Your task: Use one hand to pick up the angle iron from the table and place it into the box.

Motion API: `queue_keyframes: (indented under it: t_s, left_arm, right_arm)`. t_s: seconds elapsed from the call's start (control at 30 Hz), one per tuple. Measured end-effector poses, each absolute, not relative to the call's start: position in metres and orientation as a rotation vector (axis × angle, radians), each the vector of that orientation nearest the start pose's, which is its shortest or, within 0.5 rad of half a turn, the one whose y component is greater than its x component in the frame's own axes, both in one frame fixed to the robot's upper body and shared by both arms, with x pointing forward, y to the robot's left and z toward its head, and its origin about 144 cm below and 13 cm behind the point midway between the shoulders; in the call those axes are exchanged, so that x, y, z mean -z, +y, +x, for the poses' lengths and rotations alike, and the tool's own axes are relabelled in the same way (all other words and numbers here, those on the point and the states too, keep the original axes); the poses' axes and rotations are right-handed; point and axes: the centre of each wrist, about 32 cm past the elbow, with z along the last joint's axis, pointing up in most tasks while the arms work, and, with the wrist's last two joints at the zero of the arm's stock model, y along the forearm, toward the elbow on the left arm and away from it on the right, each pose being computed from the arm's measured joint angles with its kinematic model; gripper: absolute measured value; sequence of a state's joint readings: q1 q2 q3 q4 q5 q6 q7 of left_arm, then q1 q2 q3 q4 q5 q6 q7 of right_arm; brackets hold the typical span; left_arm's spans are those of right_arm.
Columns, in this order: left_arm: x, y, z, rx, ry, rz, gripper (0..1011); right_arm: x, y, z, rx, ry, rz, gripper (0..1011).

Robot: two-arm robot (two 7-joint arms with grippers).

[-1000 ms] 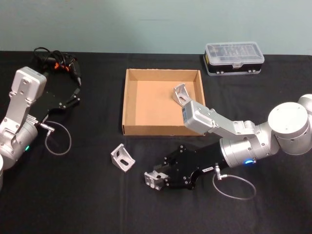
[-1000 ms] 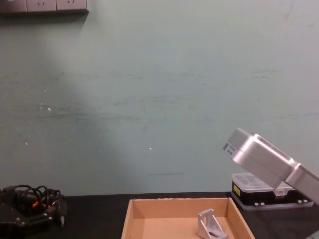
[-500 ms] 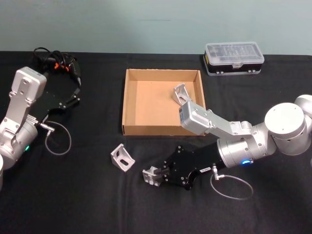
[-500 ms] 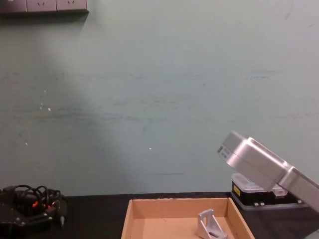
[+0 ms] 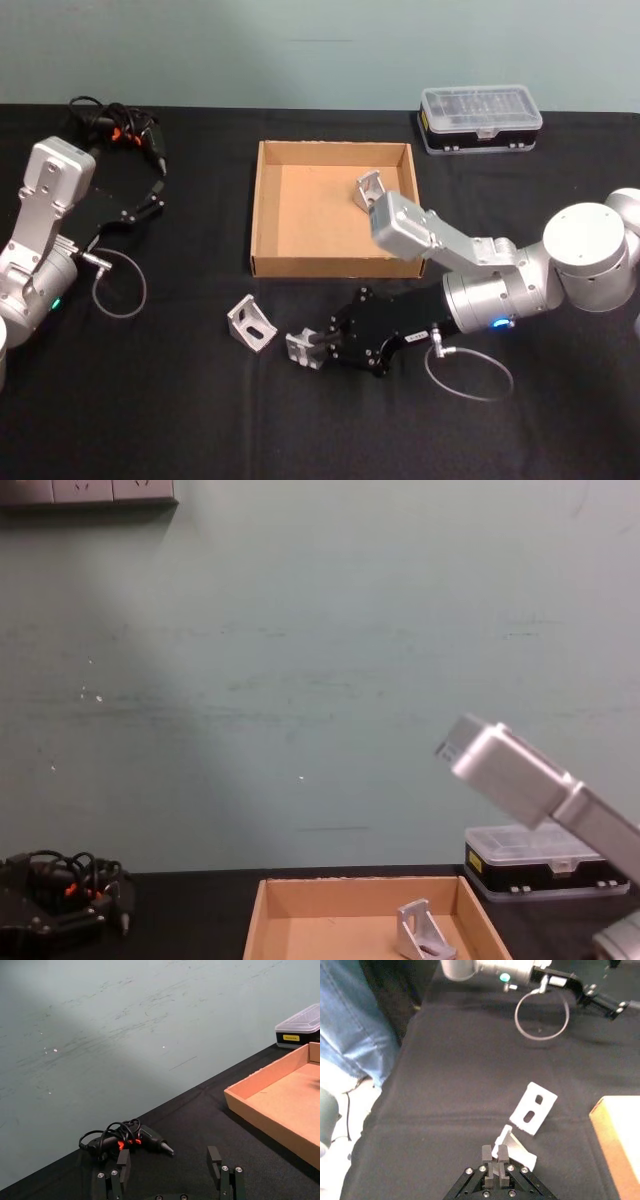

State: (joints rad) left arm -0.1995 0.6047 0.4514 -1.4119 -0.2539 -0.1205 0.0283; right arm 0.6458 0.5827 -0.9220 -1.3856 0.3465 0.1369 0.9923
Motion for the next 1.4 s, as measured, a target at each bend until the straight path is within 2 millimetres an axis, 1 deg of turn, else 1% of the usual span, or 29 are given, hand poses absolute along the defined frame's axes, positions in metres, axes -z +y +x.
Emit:
queue_keyframes:
  t_s: [0.2,0.3,0.57,0.73,0.9,0.97,1.17,1.4]
  left_arm:
    - [-1.140,0.310,0.489,-1.248,-0.285,0.305,1000]
    - [-1.140,0.310,0.489,-1.248,-0.285,0.304,1000]
    - [-1.140,0.310,0.489,-1.248,-0.285,0.304,1000]
    - [-1.140,0.310,0.489,-1.248,-0.285,0.305,1000]
    - [-1.140,0.310,0.489,-1.248,-0.285,0.304,1000]
    - [-1.140,0.310,0.489,-1.248,-0.285,0.304,1000]
    - [-1.140,0.310,0.489,-1.248,-0.285,0.304,1000]
    - [-1.140,0.310,0.489,-1.248,-0.285,0.304,1000]
  right_arm:
    - [-1.214,-0.214,0.556,0.012,-0.061,-0.498,68]
    - [-1.222,-0.217,0.559,0.033,-0.060,-0.459,68]
    - [-1.247,-0.227,0.567,0.167,-0.102,-0.341,68]
    - [-1.254,-0.233,0.572,0.258,-0.128,-0.309,68]
    - [-1.251,-0.237,0.576,0.357,-0.144,-0.301,68]
    - [-1.246,-0.238,0.578,0.434,-0.148,-0.301,68]
    - [-1.232,-0.236,0.583,0.545,-0.142,-0.317,68]
    - [-1.219,-0.230,0.592,0.588,-0.125,-0.346,68]
